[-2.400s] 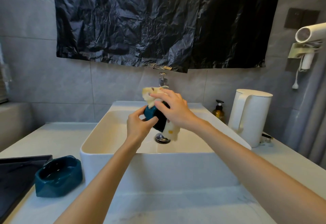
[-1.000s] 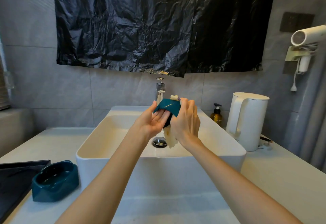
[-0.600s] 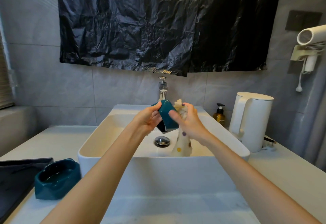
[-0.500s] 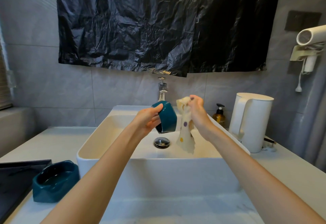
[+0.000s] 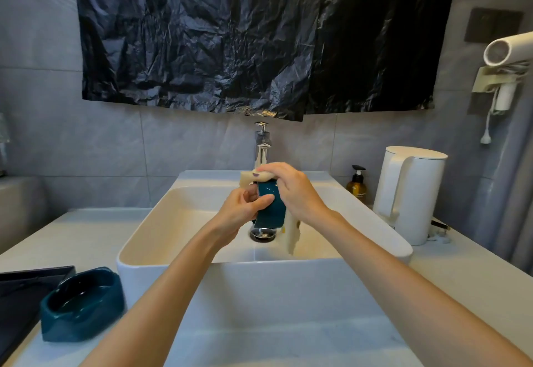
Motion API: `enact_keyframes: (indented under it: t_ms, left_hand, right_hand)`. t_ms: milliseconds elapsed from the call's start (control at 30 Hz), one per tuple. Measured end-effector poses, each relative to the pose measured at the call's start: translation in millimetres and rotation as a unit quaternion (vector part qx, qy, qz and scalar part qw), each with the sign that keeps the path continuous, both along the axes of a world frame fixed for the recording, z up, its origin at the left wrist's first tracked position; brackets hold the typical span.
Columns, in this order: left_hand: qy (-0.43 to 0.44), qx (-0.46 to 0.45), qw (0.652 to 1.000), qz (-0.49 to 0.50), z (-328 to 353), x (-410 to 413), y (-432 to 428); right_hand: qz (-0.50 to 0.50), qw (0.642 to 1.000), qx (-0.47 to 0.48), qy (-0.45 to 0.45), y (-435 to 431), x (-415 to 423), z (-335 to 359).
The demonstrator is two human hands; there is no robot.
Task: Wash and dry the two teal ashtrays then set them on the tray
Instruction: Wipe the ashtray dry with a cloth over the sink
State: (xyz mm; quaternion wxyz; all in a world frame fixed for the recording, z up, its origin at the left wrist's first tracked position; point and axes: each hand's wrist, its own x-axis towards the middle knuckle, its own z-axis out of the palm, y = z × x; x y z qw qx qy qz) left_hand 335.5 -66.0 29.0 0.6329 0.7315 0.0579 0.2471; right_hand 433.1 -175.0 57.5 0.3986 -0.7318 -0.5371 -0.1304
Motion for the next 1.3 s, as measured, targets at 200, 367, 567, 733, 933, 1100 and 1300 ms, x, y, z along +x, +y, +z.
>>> enact_keyframes:
  t_ms: [200, 367, 567, 733, 933, 1100, 1300]
  left_hand:
    - [-0.040, -0.045, 0.997, 0.042, -1, 3, 10]
    - [-0.007, 0.020, 1.000, 0.012, -4, 2, 5]
    - [-0.017, -0.009, 0.999, 0.027, -6, 4, 8]
    - [-0.017, 0.026, 1.000, 0.000, -7, 2, 4]
    - [-0.047, 0.028, 0.998, -0.009, -4, 0, 0]
    - [-0.054, 0.060, 0.997, -0.013, -4, -3, -3]
    - [-0.064, 0.062, 0.994, -0.068, 0, -7, -8]
  right_hand:
    - [0.036, 0.998, -0.038, -0.044, -4, -16, -18]
    - [0.009, 0.999, -0.034, 0.035, 12, -3, -6]
    - [0.046, 0.998, 0.008, 0.029, 2, -16, -16]
    - [0.040, 0.995, 0.002, 0.096, 7, -2, -2]
    - [0.067, 0.983, 0.007, 0.172, 12, -3, 13]
    - [0.073, 0.990, 0.018, 0.120, 2, -4, 4]
    - [0.072, 0.885, -0.059, 0.455, -1, -3, 28]
